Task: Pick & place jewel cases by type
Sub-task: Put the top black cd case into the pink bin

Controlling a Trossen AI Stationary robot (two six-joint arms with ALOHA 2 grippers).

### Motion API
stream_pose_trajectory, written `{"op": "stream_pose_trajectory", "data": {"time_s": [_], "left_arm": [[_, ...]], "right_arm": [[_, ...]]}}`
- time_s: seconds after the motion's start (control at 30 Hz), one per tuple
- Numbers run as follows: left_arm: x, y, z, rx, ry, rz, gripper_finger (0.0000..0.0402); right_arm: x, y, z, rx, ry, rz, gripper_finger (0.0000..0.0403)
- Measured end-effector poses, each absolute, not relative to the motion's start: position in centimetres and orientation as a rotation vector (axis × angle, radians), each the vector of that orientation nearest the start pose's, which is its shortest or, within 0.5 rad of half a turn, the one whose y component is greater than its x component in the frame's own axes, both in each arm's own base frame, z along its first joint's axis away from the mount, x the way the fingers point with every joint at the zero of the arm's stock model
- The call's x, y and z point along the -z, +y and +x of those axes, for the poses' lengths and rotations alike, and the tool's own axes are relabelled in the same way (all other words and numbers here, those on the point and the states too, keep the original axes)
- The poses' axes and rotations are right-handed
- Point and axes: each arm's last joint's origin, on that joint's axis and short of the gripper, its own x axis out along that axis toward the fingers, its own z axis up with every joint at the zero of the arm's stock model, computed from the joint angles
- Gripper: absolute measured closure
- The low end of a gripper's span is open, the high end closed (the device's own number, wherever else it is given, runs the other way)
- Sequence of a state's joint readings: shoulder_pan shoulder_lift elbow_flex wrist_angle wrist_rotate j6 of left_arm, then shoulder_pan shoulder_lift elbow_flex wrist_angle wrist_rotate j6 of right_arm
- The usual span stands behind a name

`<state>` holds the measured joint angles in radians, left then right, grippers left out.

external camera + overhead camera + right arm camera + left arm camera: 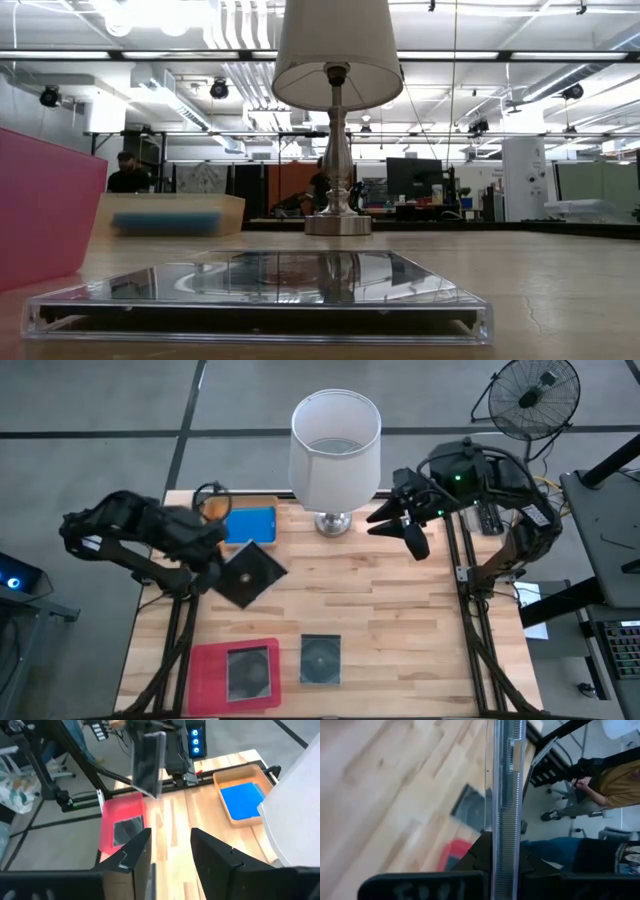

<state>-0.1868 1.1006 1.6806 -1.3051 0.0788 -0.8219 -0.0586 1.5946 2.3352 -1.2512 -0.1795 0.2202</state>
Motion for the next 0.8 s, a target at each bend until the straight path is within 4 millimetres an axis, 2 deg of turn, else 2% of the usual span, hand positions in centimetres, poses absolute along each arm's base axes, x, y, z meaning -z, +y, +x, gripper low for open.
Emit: {"op": "stream_pose_trajectory", "data": {"time_s": [0.17,0.47,0.6,0.8], "left_arm": [[-45.6,-4.6,12.7,-0.105,0.856,-0.840,0.0401],[-45.1,-8.8,11.7,-0.170,0.871,-0.977,0.0401],[-43.8,-11.4,11.8,-0.233,0.875,-1.029,0.0401],[-40.8,-15.5,11.9,-0.364,0.866,-1.127,0.0401]], "right_arm": [[-52.6,-1.0,25.6,-0.069,0.535,0.245,0.0285],[-52.4,-1.0,25.9,-0.076,0.553,0.217,0.0302],[-52.2,-1.0,25.8,-0.082,0.571,0.194,0.0309],[-52.1,-1.0,26.0,-0.095,0.574,0.150,0.0319]]}}
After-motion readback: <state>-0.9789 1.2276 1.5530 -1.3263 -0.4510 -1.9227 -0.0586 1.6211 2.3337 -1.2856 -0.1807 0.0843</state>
